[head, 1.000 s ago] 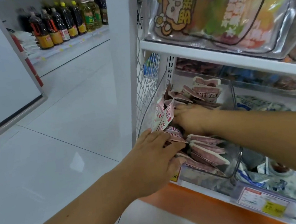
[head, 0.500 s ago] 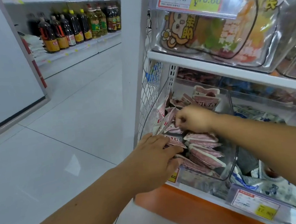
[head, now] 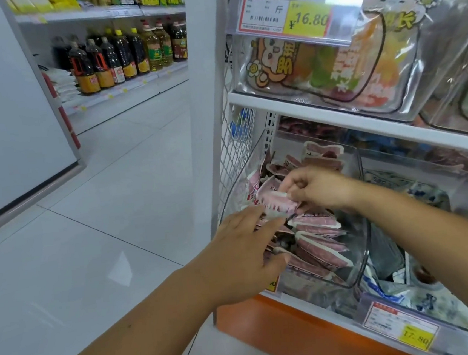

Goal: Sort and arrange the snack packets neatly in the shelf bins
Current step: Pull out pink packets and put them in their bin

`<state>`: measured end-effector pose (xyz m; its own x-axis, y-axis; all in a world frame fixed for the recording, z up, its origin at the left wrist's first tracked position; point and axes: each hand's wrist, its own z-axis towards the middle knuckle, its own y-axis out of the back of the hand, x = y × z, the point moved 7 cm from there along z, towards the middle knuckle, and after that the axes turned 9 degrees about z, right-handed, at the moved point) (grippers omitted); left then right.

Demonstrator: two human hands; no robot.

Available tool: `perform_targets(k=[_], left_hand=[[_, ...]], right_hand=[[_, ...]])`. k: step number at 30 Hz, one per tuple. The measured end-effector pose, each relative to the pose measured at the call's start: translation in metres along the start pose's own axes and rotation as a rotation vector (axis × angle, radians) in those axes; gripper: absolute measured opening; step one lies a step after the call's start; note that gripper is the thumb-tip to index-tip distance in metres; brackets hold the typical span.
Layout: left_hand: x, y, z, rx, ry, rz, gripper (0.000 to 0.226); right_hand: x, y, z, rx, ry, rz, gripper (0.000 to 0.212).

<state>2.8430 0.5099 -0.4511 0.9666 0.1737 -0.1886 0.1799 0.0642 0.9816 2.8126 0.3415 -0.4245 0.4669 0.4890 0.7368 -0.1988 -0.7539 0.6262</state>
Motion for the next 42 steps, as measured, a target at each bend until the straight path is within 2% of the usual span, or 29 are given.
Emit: perform_targets(k=[2, 6, 8, 9, 11, 13, 16, 21, 24, 26, 36, 40, 42], left_hand=[[-0.003, 0.004, 0.000, -0.044, 0.006, -0.015, 0.070], [-0.007, 0.000, 0.006, -0.021, 0.002, 0.125, 0.078], [-0.006, -0.004, 0.009, 0.006, -0.001, 0.163, 0.078], [-0.006, -0.004, 0.009, 0.013, -0.004, 0.164, 0.078], [-0.005, -0.004, 0.009, 0.014, -0.011, 0.167, 0.077], [-0.004, -0.006, 0.009, 0.010, -0.014, 0.172, 0.078], [-0.004, -0.005, 0.008, -0.011, -0.016, 0.169, 0.078], [-0.004, -0.004, 0.008, -0.018, -0.010, 0.158, 0.079], [-0.005, -0.003, 0.008, -0.027, -0.014, 0.160, 0.079], [-0.005, -0.003, 0.008, -0.030, -0.016, 0.160, 0.079], [-0.003, -0.006, 0.010, -0.044, -0.021, 0.171, 0.082], [-0.004, -0.005, 0.009, -0.040, -0.023, 0.174, 0.083], [-0.004, -0.005, 0.009, -0.040, -0.020, 0.175, 0.081]], right_hand=[[0.006, -0.017, -0.007, 0.109, 0.101, -0.179, 0.012], [0.006, -0.015, -0.017, 0.226, 0.045, -0.156, 0.018], [0.009, -0.003, -0.015, 0.172, -0.004, 0.006, 0.018], [0.012, 0.004, -0.012, 0.080, 0.013, 0.044, 0.019], [0.026, 0.013, -0.004, -0.115, 0.134, -0.155, 0.031], [0.033, 0.002, 0.005, -0.117, 0.225, -0.362, 0.035], [0.032, -0.007, 0.017, -0.110, 0.268, -0.487, 0.010], [0.037, 0.023, 0.007, -0.261, 0.199, -0.110, 0.029], [0.031, 0.041, -0.001, -0.318, 0.164, -0.075, 0.014], [0.029, 0.046, -0.005, -0.330, 0.154, -0.033, 0.012], [0.026, 0.047, -0.019, -0.338, 0.112, -0.102, 0.015], [0.036, 0.044, -0.029, -0.295, 0.135, -0.174, 0.054], [0.037, 0.044, -0.029, -0.302, 0.181, -0.185, 0.046]])
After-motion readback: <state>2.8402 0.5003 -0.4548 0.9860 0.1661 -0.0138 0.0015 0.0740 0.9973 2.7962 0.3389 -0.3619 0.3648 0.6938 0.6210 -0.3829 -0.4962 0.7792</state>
